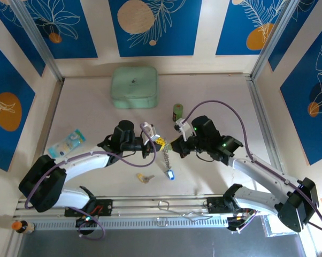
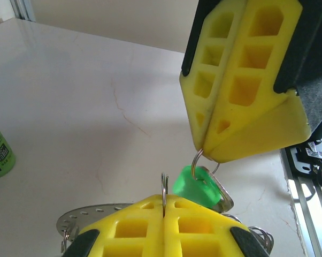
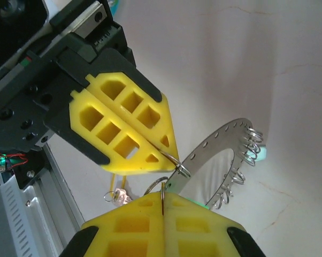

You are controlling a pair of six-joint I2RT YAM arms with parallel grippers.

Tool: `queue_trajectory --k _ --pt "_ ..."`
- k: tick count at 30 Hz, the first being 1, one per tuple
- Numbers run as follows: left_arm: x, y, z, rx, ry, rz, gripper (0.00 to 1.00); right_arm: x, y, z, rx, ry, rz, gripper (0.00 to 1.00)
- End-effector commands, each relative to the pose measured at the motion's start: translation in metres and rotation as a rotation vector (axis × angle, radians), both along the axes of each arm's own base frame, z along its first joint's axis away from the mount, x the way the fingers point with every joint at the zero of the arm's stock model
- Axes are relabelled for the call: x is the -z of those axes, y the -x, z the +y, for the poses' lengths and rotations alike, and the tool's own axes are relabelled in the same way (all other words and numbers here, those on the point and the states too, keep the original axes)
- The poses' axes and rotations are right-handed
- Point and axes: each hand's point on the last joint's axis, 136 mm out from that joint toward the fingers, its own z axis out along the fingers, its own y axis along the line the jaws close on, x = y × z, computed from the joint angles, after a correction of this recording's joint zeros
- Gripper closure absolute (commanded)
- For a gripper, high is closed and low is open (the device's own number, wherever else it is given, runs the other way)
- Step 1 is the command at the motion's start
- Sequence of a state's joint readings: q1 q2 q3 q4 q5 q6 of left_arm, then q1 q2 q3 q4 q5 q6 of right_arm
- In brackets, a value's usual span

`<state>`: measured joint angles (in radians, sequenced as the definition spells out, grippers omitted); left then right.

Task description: Put the keys on the keyring

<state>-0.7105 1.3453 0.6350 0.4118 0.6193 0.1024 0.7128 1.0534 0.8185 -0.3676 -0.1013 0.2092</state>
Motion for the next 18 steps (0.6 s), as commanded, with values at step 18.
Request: queue_trajectory --k 18 --pt "-0.028 0.006 -0.009 0.06 0.071 -0.065 1.0 -0.001 -0.021 -0.001 0.068 0.065 -0.046 1.0"
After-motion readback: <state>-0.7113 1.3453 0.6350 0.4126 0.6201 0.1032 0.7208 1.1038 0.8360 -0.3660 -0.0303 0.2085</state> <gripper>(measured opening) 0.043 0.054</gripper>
